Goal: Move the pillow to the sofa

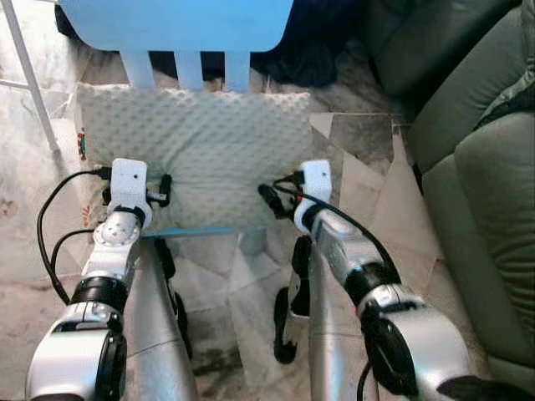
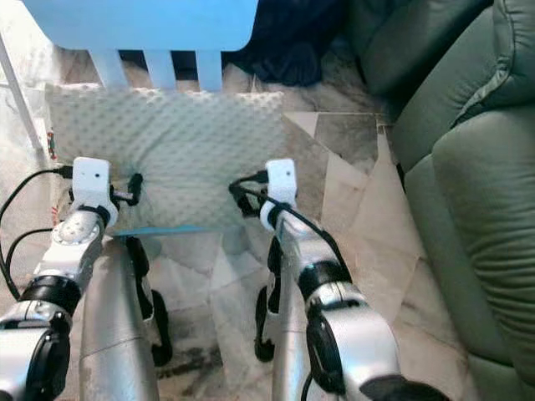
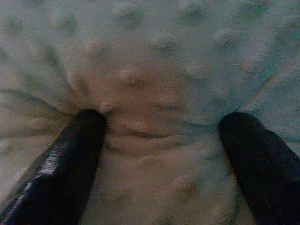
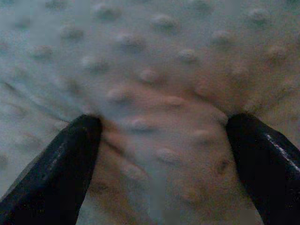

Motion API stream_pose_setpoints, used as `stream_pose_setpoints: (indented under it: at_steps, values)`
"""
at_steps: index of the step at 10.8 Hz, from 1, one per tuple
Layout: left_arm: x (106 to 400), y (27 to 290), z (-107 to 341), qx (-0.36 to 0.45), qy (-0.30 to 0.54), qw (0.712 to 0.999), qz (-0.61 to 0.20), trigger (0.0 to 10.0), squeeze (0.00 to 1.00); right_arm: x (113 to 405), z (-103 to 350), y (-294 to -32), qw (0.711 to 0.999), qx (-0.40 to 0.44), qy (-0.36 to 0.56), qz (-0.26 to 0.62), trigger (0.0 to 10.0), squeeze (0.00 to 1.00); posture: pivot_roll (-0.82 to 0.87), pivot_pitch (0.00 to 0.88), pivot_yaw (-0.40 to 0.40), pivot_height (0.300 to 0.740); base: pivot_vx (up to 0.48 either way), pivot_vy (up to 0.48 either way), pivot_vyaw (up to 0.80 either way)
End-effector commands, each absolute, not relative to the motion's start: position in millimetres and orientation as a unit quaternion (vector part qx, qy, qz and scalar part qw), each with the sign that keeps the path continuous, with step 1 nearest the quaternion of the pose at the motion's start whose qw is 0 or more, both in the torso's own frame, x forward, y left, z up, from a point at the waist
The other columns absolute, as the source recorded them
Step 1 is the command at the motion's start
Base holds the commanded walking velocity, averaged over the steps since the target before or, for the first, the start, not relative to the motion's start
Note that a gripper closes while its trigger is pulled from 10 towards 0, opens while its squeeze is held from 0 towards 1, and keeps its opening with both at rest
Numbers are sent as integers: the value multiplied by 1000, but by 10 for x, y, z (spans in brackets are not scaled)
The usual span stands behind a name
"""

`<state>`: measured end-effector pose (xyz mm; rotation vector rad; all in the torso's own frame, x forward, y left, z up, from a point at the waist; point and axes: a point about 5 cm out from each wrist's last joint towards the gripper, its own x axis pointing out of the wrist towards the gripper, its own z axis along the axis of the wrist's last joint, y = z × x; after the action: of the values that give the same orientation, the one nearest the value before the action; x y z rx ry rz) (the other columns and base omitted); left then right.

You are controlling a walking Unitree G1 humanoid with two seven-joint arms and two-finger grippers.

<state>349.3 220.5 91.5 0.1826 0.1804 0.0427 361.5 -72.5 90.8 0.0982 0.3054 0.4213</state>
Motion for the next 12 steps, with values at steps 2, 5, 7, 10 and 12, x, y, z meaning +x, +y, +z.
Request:
stream_pose_setpoints:
  at_steps: [2, 5, 7, 10, 12]
  values:
    - [3301, 2153, 528, 75, 168, 983, 3, 0, 0, 3485, 609, -819, 959, 30, 217, 181, 0, 0, 45, 463, -158, 502, 0, 0, 0]
    - [3282, 2166, 506, 70, 168, 983, 4, 0, 0, 3494, 615, -828, 960, 22, 213, 181, 0, 0, 41, 474, -158, 502, 0, 0, 0]
    - [3281, 2182, 502, 72, 171, 983, 7, 0, 0, 3492, 598, -870, 961, 21, 215, 174, 0, 0, 42, 474, -155, 502, 0, 0, 0]
    - [3262, 2222, 485, 83, 176, 981, 14, 0, 0, 3486, 585, -894, 961, 19, 216, 172, 0, 0, 38, 472, -155, 502, 0, 0, 0]
    - [3254, 2219, 476, 83, 175, 981, 13, 0, 0, 3486, 583, -898, 961, 19, 217, 173, 0, 0, 37, 472, -157, 502, 0, 0, 0]
